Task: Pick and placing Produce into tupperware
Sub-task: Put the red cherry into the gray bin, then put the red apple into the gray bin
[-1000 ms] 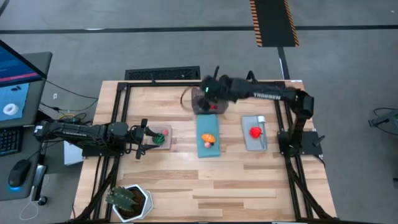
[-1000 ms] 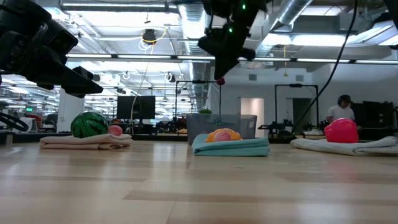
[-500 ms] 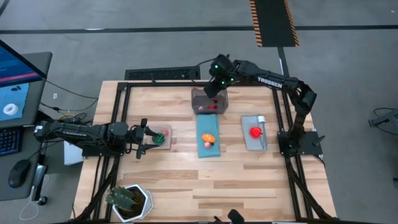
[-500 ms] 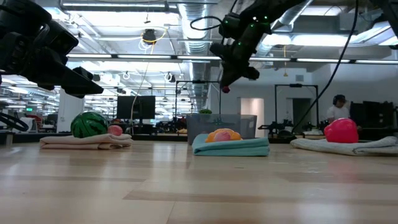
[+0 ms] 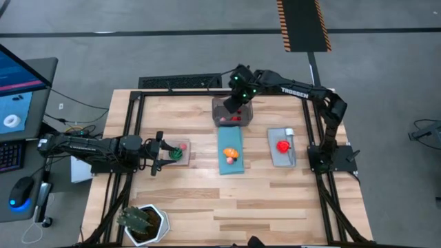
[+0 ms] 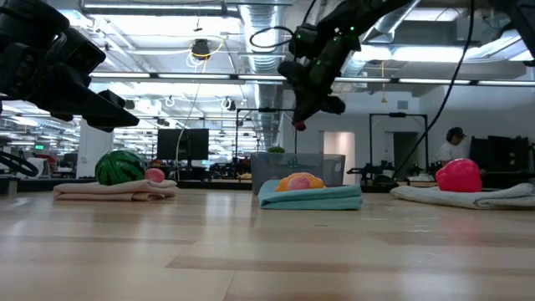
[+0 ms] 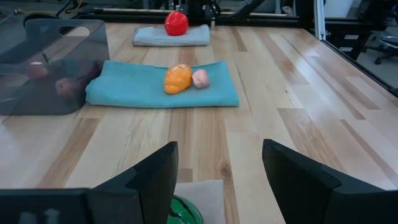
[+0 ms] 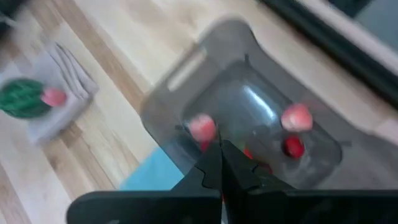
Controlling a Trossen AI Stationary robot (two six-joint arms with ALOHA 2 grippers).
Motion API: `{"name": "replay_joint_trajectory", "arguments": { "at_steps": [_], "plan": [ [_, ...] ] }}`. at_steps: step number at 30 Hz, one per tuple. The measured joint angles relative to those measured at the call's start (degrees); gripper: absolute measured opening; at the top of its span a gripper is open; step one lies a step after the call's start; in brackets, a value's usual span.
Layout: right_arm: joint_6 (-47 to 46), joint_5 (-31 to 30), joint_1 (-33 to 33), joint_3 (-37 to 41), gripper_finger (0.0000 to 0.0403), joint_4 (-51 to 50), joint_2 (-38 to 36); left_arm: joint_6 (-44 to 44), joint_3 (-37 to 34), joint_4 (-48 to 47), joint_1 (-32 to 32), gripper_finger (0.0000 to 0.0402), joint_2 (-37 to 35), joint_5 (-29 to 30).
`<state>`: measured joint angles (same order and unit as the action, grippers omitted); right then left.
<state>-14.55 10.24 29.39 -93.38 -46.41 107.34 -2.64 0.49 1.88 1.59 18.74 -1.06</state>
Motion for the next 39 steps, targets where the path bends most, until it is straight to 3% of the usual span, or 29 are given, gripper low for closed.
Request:
{"name": "replay_joint_trajectory", "arguments": {
  "at_steps": [4, 10, 17, 24, 33, 39],
  "plan": [
    [-0.02, -0.02, -0.02, -0.12, 0.0012, 0.35, -0.19, -0.01, 0.0, 0.01, 0.01, 0.0224, 0.0, 0.0],
    [-0.46, -0.13, -0.01, -0.1, 0.005, 0.03, -0.17, -0.01, 0.01, 0.01, 0.0, 0.0224, 0.0, 0.02],
    [0.21, 0.0, -0.6, -0.1, 0.0058, -0.54, -0.18, -0.03, 0.01, 0.01, 0.01, 0.0224, 0.0, 0.0],
    [4.15, -0.3, -2.56, -0.1, 0.006, -11.48, -0.18, -0.01, 0.0, 0.01, 0.01, 0.0224, 0.0, 0.0],
    [0.14, -5.14, -11.46, -0.11, 0.0064, -26.88, -0.74, -0.01, 0.0, 0.01, 0.0, 0.0224, 0.0, 0.0],
    [-5.2, -7.88, -18.83, -0.11, 0.0115, -35.67, -0.74, -0.01, 0.01, 0.01, 0.0, 0.0224, 0.0, 0.0]
  ]
}}
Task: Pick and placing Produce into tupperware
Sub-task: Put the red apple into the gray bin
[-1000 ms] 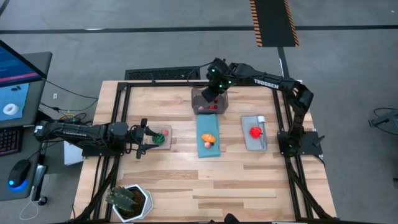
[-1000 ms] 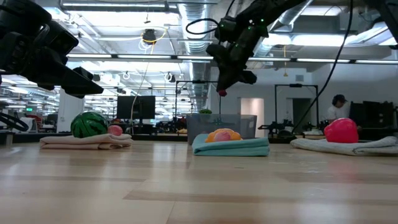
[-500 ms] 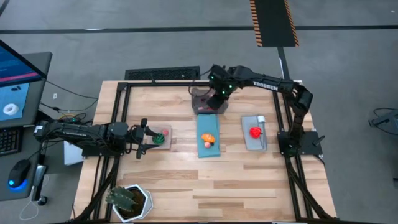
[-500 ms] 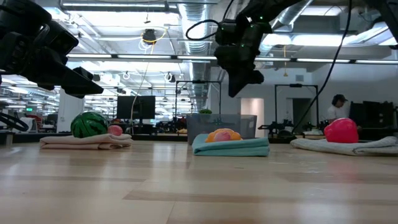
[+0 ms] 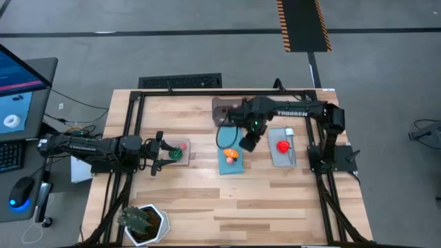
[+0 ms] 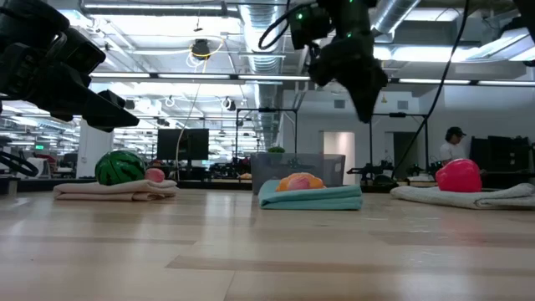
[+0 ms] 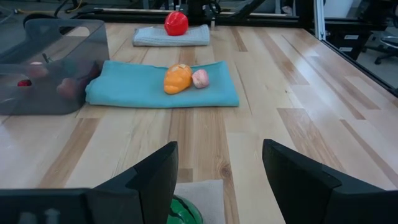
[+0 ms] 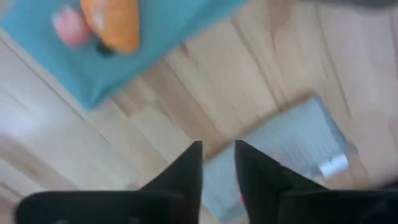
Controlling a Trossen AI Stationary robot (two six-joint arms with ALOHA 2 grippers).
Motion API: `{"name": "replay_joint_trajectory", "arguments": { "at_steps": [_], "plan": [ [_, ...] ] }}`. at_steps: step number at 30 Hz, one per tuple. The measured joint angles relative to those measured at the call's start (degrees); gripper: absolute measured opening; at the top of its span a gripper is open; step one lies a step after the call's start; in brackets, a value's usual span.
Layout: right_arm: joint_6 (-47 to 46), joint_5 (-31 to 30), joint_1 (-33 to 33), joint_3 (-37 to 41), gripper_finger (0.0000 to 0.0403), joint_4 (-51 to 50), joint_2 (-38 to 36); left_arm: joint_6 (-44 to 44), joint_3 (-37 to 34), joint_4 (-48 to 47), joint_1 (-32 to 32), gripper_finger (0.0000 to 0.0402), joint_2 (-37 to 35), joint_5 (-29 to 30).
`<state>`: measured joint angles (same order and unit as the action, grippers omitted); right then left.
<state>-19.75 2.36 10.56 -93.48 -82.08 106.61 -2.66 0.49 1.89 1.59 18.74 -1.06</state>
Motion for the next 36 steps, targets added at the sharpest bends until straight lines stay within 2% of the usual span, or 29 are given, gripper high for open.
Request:
{"name": "replay_joint_trajectory", "arguments": {
  "at_steps": [5, 10, 16, 20, 27, 33, 36],
  "plan": [
    [-6.06, -3.61, -3.85, 0.57, 0.0205, -5.26, -0.02, -0.01, -0.01, 0.0, 0.01, 0.0224, 0.0, 0.01],
    [-11.26, -10.26, -7.19, 4.24, 0.0296, -8.02, 0.0, -0.02, -0.01, 0.0, 0.01, 0.0224, 0.0, 0.0],
    [-11.78, -9.93, -9.29, 10.96, 0.0363, -6.14, 0.0, -0.02, -0.02, 0.0, 0.02, 0.0224, 0.0, 0.0],
    [-12.14, -9.7, -11.05, 15.1, 0.0378, -4.94, -0.86, -0.02, -0.01, 0.0, 0.02, 0.0224, 0.0, 0.0],
    [-14.74, -9.22, -16.72, 20.74, 0.0376, -1.94, -5.26, 0.0, -0.01, 0.02, 0.01, 0.0224, 0.0, 0.0],
    [-20.52, -8.44, -24.13, 24.22, 0.0369, 7.58, -16.76, -0.02, -0.01, -0.02, 0.01, 0.0224, 0.0, 0.11],
    [-22.19, -11.53, -25.91, 27.22, 0.0366, 15.29, -24.37, 0.0, 0.0, -0.02, 0.02, 0.0224, 0.0, 0.19]
  ]
}}
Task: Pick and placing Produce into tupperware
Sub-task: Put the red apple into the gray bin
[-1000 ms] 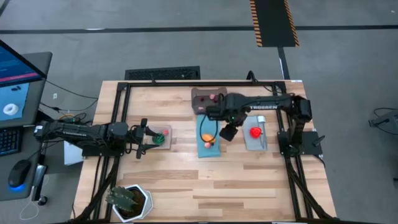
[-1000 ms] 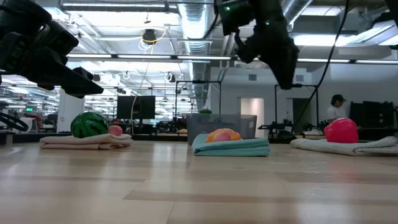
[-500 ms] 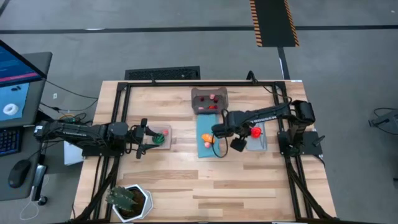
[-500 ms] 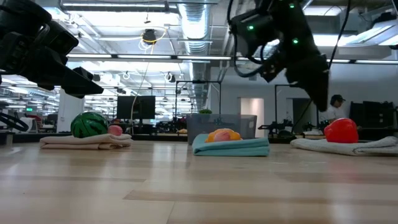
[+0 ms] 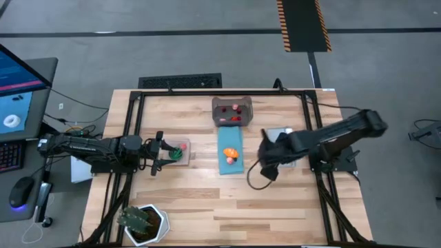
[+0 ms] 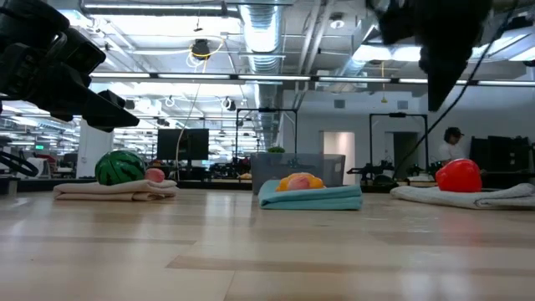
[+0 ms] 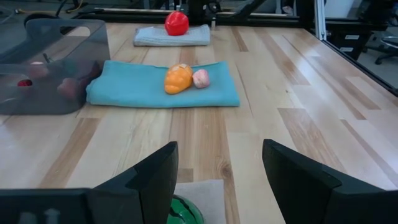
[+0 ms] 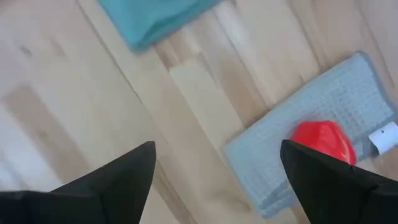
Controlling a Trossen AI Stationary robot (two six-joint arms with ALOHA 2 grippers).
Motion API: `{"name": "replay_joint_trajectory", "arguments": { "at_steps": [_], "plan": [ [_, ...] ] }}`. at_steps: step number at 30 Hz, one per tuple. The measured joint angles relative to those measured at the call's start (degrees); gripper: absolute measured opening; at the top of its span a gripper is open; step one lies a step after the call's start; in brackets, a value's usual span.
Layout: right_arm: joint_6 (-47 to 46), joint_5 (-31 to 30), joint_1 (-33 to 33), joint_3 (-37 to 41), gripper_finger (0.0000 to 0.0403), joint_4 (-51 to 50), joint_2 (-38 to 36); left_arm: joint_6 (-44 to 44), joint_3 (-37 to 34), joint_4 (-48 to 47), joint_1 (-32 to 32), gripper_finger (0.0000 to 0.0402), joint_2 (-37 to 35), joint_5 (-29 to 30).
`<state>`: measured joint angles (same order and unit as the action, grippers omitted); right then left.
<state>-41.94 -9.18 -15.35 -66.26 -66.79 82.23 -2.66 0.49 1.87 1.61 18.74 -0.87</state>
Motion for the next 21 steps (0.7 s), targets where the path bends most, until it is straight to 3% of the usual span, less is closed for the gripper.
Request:
{"name": "replay_joint_trajectory", "arguments": {
  "at_steps": [5, 10, 18, 21],
  "plan": [
    [-0.63, -1.03, 3.07, 4.18, 0.0364, 1.15, -8.73, 0.0, 0.0, -0.02, 0.0, 0.0224, 0.0, 0.1],
    [0.28, 4.55, 11.79, 9.03, 0.0364, 1.05, -14.51, 0.02, 0.0, -0.02, -0.01, 0.0224, 0.0, 0.1],
    [10.45, 6.27, 21.32, 10.8, 0.0365, -8.01, -15.95, 0.46, 0.0, -0.02, 0.0, 0.0224, 0.0, 0.07],
    [9.13, 5.93, 22.36, 10.8, 0.0364, -5.03, -15.49, 0.11, 0.0, -0.02, 0.0, 0.0224, 0.0, 0.07]
  ]
}}
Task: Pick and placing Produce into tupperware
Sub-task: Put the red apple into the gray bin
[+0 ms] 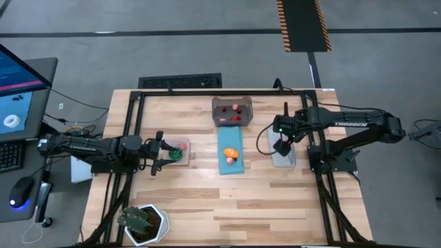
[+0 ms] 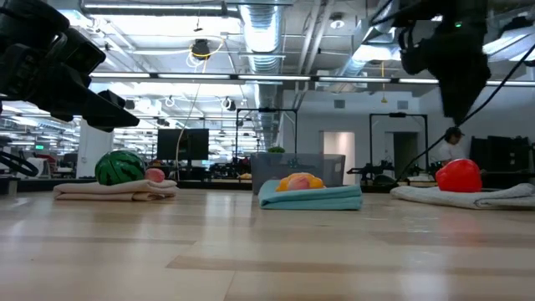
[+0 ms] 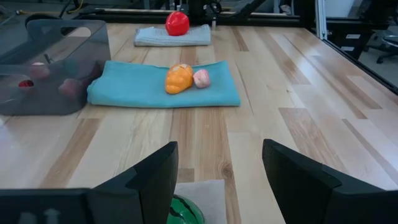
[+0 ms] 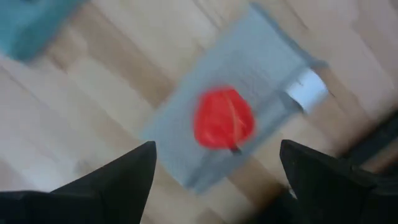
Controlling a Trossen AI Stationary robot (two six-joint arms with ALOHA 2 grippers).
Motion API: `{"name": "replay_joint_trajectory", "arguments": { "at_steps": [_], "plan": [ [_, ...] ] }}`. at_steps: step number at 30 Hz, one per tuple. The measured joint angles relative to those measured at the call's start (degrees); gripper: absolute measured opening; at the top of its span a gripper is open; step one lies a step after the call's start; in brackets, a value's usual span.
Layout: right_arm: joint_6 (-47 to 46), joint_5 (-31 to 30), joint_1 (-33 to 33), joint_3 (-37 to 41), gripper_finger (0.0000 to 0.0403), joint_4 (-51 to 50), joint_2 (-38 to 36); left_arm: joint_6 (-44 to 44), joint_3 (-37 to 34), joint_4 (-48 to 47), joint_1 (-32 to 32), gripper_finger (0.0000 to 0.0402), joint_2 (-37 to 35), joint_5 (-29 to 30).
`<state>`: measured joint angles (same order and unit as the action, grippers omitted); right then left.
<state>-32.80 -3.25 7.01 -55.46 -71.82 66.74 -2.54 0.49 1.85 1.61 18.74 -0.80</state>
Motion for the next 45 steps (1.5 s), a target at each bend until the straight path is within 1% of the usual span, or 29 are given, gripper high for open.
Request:
{"name": "replay_joint_trajectory", "arguments": {
  "at_steps": [1, 5, 15, 18, 21, 27, 30, 34, 40, 45],
  "plan": [
    [0.07, 0.49, -0.37, 0.0, 0.0364, 1.6, 0.0, -0.05, -0.01, 0.0, 0.0, 0.0224, 0.0, 0.0],
    [2.97, 5.94, -1.01, 0.0, 0.0365, 5.38, 1.15, 0.13, -0.02, 0.0, 0.0, 0.0224, 0.0, 0.0],
    [10.16, 8.82, -1.25, 0.0, 0.0366, 5.67, 5.69, 0.52, -0.01, 0.0, 0.0, 0.0224, 0.0, 0.0],
    [10.78, 9.4, -2.04, 0.0, 0.0365, 6.31, 6.48, 0.04, -0.01, 0.0, -0.01, 0.0224, 0.0, -0.01],
    [8.46, 9.2, -3.26, -0.02, 0.0364, 5.25, 6.82, 0.35, 0.0, 0.0, 0.0, 0.0224, 0.0, -0.02],
    [7.19, 9.43, -7.88, -0.02, 0.0365, 6.13, 6.8, 0.01, -0.02, 0.0, -0.02, 0.0224, 0.0, -0.02],
    [2.71, 9.42, -10.73, -0.02, 0.0365, 7.21, 6.8, 0.13, -0.02, 0.0, -0.02, 0.0224, 0.0, -0.02],
    [-0.59, 9.09, -13.13, -0.02, 0.0365, 9.19, 6.8, -0.14, -0.01, 0.0, -0.01, 0.0224, 0.0, -0.02],
    [-1.32, 8.85, -13.25, -0.02, 0.0365, 9.77, 6.8, 0.36, -0.02, 0.0, -0.02, 0.0224, 0.0, -0.02],
    [-1.27, 7.65, -11.4, -0.02, 0.0365, 7.65, 6.78, 0.28, 0.0, 0.0, -0.02, 0.0224, 0.0, -0.02]
  ]
}}
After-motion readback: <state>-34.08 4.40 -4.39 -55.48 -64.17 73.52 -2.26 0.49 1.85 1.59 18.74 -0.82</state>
